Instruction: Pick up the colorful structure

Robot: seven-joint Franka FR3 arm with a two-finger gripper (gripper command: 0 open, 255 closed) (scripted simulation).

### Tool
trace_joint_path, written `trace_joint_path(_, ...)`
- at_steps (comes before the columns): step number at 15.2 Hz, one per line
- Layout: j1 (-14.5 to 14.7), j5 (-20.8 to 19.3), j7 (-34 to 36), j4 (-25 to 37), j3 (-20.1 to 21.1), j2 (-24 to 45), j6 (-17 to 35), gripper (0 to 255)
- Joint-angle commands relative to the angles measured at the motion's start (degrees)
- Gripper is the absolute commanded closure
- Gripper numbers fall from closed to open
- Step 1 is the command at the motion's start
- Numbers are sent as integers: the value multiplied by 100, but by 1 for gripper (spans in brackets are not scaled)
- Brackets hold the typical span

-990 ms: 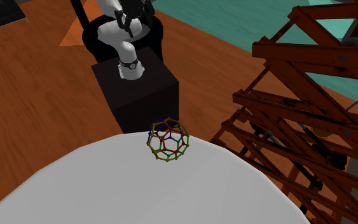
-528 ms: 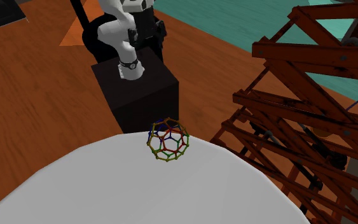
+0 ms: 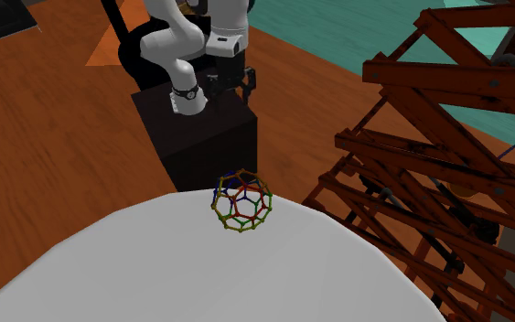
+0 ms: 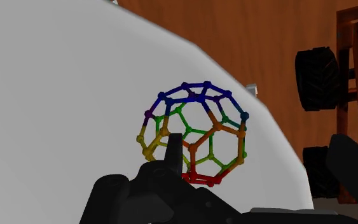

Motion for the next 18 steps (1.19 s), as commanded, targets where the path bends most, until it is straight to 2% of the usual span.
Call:
trace_joint_path(1,-89,-318,223,215,104,481,192,0)
trace_joint_path(7,-204,-1372,983,1062,297,1859,383,0)
trace_joint_path(14,-40,-2529,1672,2433,167,3514,182,0)
trace_joint_path(15,-11,-2618,1713,2582,137,3671,148,0)
trace_joint_path(18,-3,-2686,1822,2482,110,3758,310,0)
